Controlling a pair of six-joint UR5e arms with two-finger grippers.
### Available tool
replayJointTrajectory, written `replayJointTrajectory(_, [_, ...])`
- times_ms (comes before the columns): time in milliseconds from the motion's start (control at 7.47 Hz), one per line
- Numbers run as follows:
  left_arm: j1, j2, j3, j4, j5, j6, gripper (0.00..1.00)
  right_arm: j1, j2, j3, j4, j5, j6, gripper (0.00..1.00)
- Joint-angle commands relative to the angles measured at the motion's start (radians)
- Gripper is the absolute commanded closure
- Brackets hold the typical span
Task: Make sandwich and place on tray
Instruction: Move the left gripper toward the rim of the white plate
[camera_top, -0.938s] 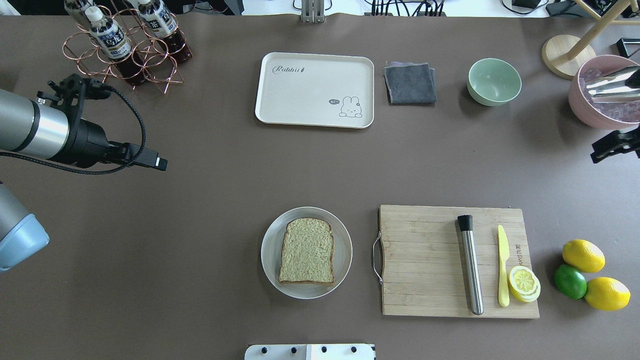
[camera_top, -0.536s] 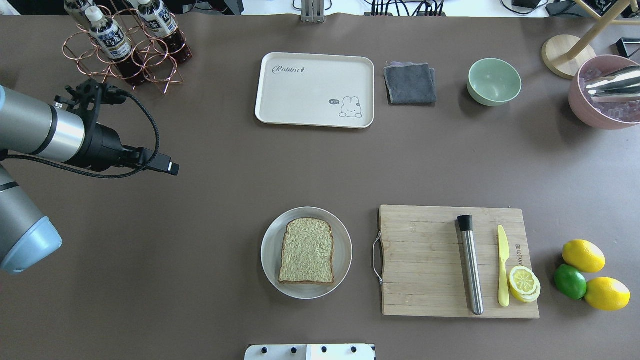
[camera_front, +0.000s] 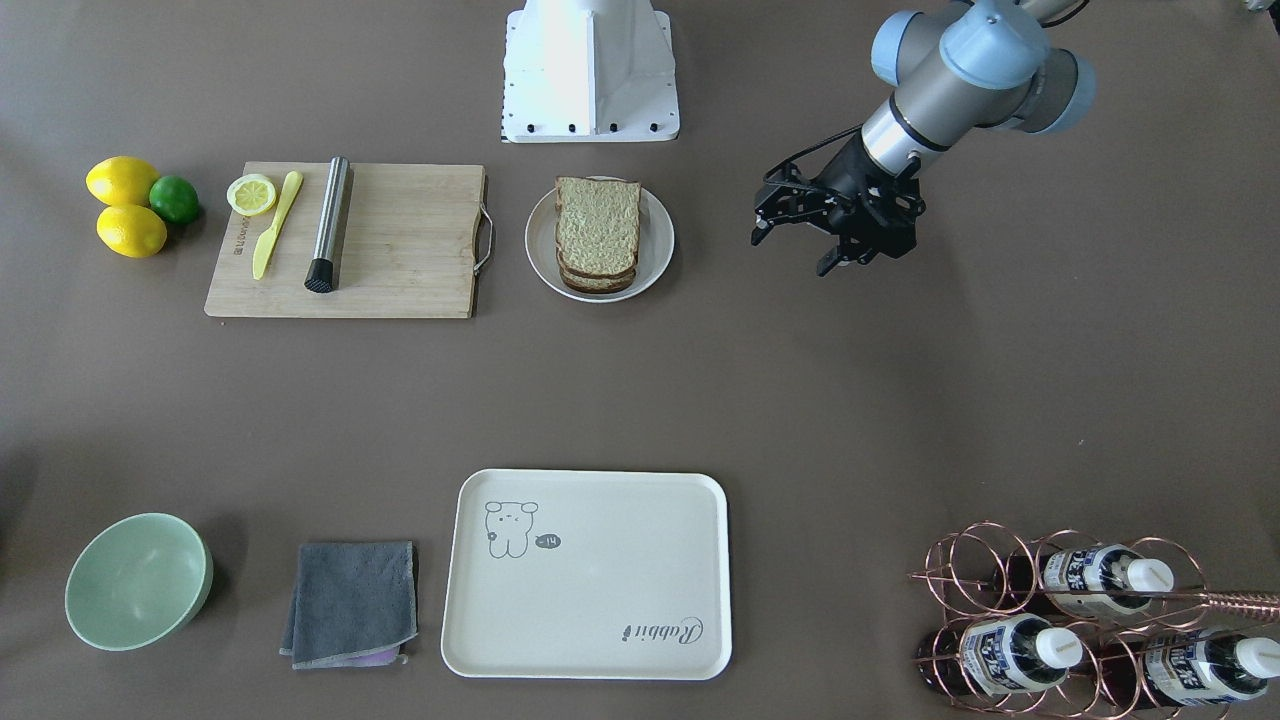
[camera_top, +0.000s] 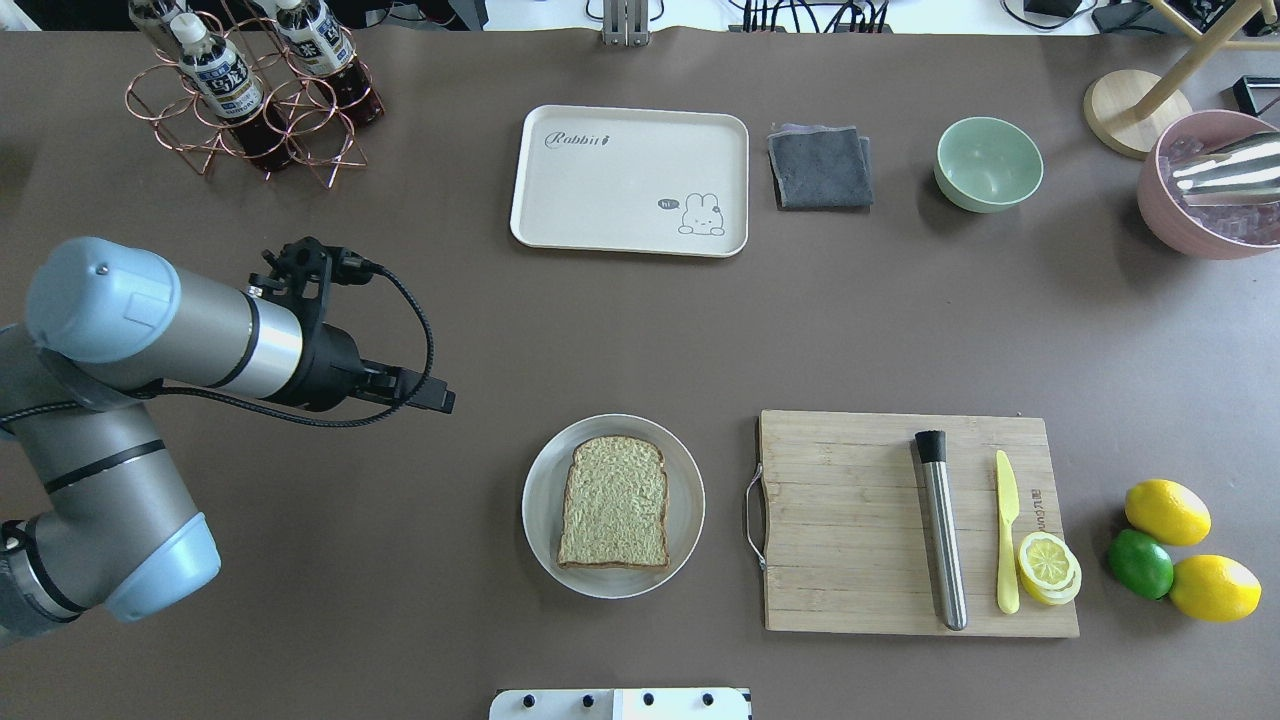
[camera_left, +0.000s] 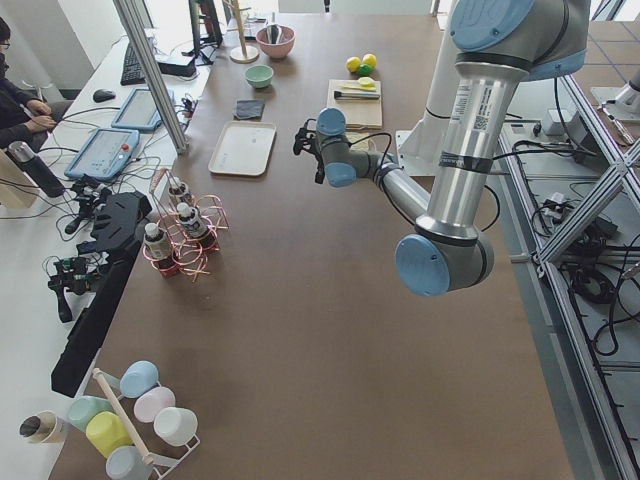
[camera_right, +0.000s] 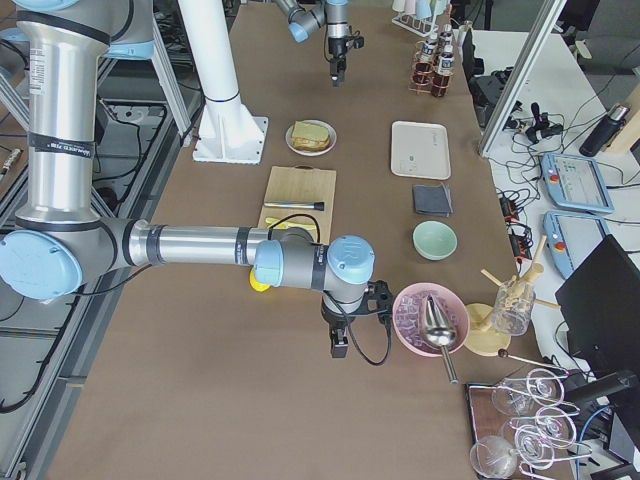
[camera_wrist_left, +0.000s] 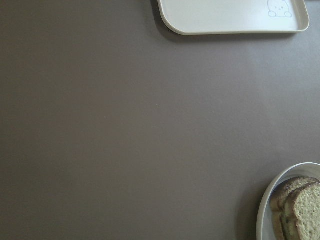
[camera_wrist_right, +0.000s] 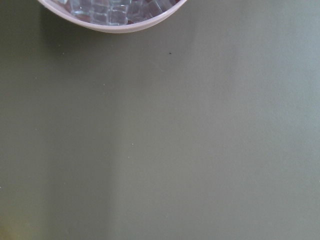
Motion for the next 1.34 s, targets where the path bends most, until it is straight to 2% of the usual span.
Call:
replayJointTrajectory(0, [0.155,-0.049,0.029,0.0,0.146,-0.064,0.02,0.007,-0.005,-0.004,-0.003,-0.002,-0.005,0.0])
replayJointTrajectory(134, [0.207,-0.044,0.031,-0.001,0.2,-0.07,0.02,0.007,-0.005,-0.004,-0.001,-0.002,-0.005,0.0])
replayJointTrajectory(268, [0.241,-0.043,0.04,-0.003,0.217,-0.122,0.02,0.007,-0.005,-0.004,-0.001,0.0,-0.003,0.0])
replayJointTrajectory(536, [0.324,-0.061,0.039,-0.004,0.313,-0.257,0.03,0.007,-0.003,-0.004,0.0,0.0,-0.003,0.0])
replayJointTrajectory(804, [0.323,-0.067,0.026,-0.015,0.317,-0.267,0.07,0.007,-0.003,-0.007,0.0,-0.002,-0.003,0.0])
replayJointTrajectory(1205, [0.324,-0.063,0.043,-0.026,0.35,-0.409,0.07,0.007,-0.003,-0.018,0.006,-0.003,-0.003,0.0])
